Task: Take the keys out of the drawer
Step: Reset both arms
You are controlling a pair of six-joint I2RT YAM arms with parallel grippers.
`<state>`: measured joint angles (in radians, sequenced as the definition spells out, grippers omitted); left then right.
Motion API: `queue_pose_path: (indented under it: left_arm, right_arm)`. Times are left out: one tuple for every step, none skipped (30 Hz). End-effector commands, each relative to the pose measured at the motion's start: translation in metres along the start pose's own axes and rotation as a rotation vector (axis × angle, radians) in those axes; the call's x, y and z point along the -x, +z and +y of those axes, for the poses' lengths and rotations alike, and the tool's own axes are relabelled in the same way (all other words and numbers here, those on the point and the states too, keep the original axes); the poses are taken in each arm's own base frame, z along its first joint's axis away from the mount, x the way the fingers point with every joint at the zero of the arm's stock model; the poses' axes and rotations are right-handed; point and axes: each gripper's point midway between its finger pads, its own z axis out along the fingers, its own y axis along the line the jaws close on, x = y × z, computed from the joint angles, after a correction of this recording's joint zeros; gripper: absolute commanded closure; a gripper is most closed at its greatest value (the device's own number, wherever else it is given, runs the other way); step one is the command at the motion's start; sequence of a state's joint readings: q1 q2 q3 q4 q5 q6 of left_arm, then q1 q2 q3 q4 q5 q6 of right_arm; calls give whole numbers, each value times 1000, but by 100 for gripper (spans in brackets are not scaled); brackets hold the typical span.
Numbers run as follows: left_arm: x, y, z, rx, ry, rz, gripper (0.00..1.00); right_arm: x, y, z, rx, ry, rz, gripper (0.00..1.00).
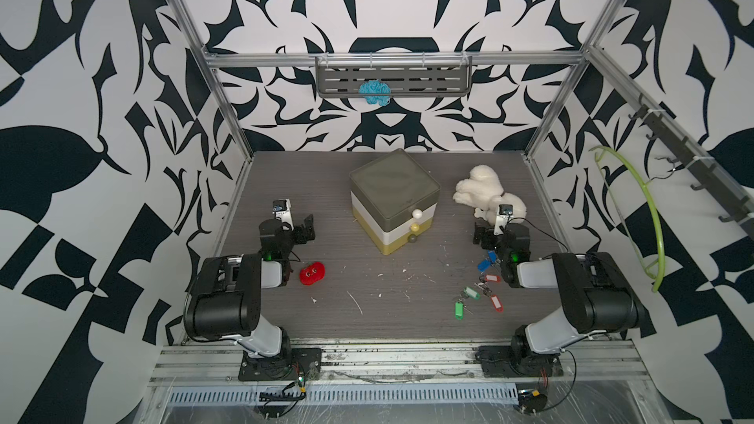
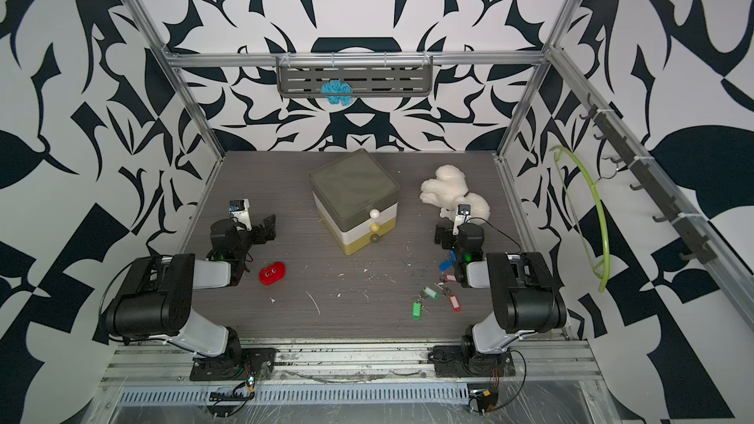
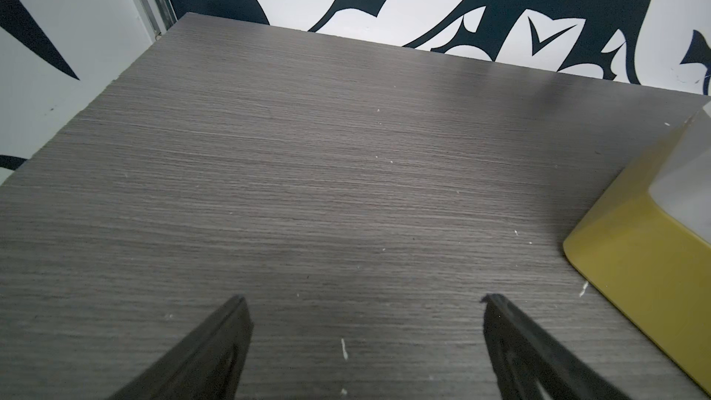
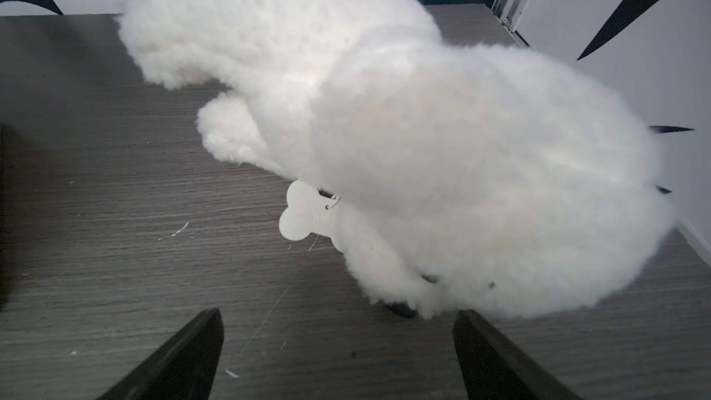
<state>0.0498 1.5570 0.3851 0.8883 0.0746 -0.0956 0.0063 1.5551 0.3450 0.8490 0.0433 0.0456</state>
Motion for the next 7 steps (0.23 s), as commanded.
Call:
queue_pose_path:
  left_arm:
    - [1, -1, -1, -2, 17, 1, 1]
    - [0, -1, -1, -2, 16, 2, 1]
    - [1, -1, -1, -1, 17, 0, 1]
    - [0, -1, -1, -1, 16, 3, 1]
    - [0, -1, -1, -2, 16, 6, 1]
    - [0, -1, -1, 0, 16, 5, 1]
    - [0, -1, -1, -1, 16, 4, 1]
  right_arm:
    - [15, 4, 5, -5, -39, -31, 1]
    - [14, 5, 5, -8, -45, -30, 1]
    - [14, 5, 5, -8, -45, -26, 1]
    - [14, 5, 5, -9, -44, -26, 1]
    - [14, 5, 5, -8, -44, -28, 1]
    - [15, 4, 5, -8, -43, -35, 1]
    - [15, 2, 5, -7, -43, -41, 1]
